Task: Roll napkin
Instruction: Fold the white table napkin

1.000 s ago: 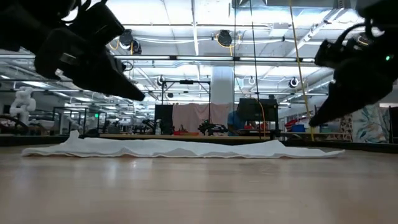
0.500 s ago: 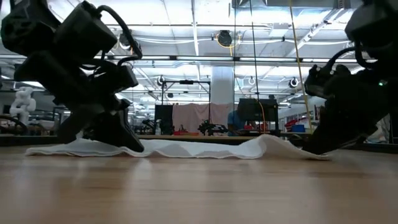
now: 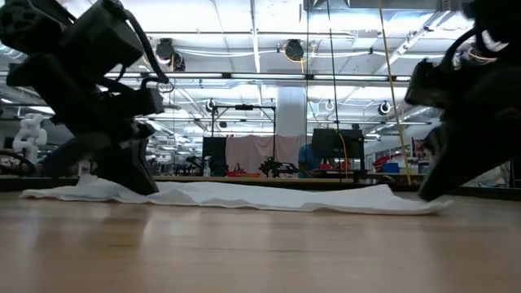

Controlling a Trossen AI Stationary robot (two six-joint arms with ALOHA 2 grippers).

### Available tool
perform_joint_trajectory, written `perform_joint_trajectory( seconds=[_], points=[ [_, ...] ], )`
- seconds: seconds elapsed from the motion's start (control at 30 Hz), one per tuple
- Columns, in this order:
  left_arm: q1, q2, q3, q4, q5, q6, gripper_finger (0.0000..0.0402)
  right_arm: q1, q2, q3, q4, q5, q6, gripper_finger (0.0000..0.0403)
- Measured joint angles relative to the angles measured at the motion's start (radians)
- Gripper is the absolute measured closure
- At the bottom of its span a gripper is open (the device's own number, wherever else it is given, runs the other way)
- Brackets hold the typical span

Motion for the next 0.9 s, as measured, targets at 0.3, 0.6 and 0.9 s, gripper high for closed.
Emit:
perform_joint_trajectory(
  seconds=[0.3, 0.6, 0.9],
  points=[
    [-0.001, -0.117, 0.003, 0.066, -0.001, -0.007, 0.0397, 0.146, -0.053, 0.002, -0.006, 0.035, -0.382, 0.0387],
    [-0.001, -0.111, 0.002, 0.16, -0.043, -0.013, 0.0397, 0.192, 0.061, 0.001, 0.106, 0.216, -0.579, 0.0278],
    [-0.001, -0.111, 0.002, 0.163, -0.054, -0.034, 0.0397, 0.173, 0.067, -0.048, 0.195, 0.186, -0.64, 0.0246]
  ],
)
